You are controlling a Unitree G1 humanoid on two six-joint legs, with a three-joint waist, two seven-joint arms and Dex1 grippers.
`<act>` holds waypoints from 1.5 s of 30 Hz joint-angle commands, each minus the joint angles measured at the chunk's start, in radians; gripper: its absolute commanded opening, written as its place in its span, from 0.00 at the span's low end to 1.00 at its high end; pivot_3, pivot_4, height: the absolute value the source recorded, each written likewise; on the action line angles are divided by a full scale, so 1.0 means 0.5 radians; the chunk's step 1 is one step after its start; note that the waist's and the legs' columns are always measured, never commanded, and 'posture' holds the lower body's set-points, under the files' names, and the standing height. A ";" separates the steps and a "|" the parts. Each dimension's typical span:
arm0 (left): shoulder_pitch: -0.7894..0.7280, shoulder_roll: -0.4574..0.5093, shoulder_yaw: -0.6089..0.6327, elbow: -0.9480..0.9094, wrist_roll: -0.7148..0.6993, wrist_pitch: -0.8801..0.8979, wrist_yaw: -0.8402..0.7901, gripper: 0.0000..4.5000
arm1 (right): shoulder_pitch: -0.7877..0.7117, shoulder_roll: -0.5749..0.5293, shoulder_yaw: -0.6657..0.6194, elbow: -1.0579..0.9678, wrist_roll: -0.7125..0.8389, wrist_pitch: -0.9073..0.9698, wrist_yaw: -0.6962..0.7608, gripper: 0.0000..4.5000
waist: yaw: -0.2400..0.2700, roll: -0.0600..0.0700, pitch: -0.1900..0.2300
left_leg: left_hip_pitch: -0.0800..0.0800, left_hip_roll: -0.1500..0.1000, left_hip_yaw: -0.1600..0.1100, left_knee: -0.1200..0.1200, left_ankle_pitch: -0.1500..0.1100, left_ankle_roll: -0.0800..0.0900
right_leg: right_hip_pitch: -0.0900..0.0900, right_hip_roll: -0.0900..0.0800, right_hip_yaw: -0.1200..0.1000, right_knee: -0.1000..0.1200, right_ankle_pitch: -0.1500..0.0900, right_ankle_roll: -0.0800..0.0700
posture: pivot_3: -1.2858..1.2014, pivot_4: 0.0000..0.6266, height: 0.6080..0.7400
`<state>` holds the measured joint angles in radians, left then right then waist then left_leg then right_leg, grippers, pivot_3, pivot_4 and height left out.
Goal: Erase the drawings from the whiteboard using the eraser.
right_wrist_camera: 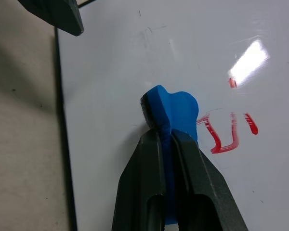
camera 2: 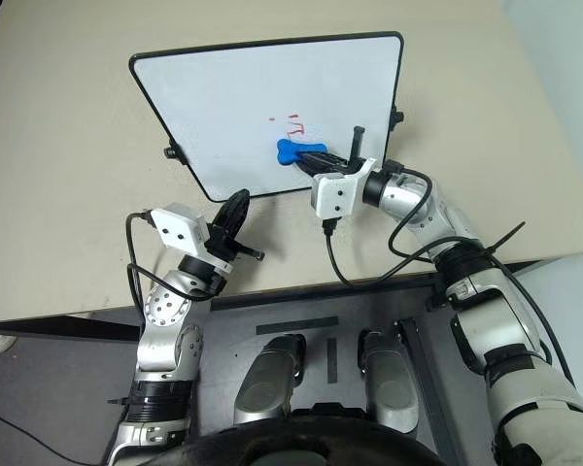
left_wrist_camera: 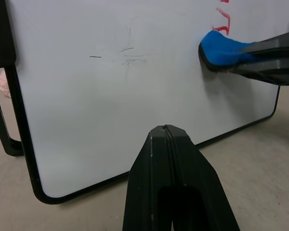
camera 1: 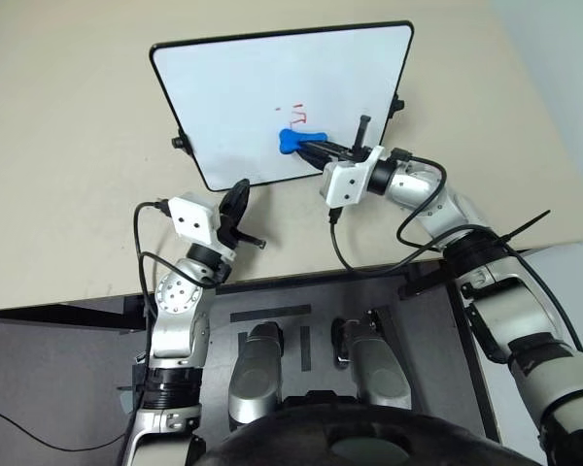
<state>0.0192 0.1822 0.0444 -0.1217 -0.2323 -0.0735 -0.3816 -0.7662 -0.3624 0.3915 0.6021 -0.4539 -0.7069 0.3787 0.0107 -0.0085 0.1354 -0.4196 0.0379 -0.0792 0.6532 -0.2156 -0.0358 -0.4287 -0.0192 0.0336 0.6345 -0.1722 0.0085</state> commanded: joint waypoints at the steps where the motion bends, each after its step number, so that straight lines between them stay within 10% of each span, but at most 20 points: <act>1: -0.023 0.005 0.000 -0.051 0.010 -0.038 0.001 0.00 | -0.126 -0.033 -0.137 -0.040 -0.053 -0.028 -0.266 0.00 | -0.001 0.001 0.000 | 0.000 0.000 0.000 0.000 0.000 0.000 | 0.000 0.000 0.000 0.000 0.000 0.000 | 0.52 0.24 1.00; 45: -0.063 -0.002 -0.015 0.003 0.009 -0.058 -0.021 0.00 | -0.138 0.009 0.030 -0.081 -0.065 -0.087 -0.167 0.00 | -0.007 0.001 0.000 | -0.007 0.001 0.000 -0.011 -0.005 -0.003 | -0.010 -0.001 0.000 -0.015 0.001 0.001 | 0.52 0.24 1.00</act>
<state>-0.0022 0.1826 0.0385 -0.1070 -0.2322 -0.0793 -0.3897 -0.8445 -0.3554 0.3984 0.5485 -0.4940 -0.7528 0.2772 0.0072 -0.0081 0.1357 -0.4231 0.0382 -0.0791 0.6475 -0.2184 -0.0375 -0.4337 -0.0196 0.0335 0.6268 -0.1716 0.0088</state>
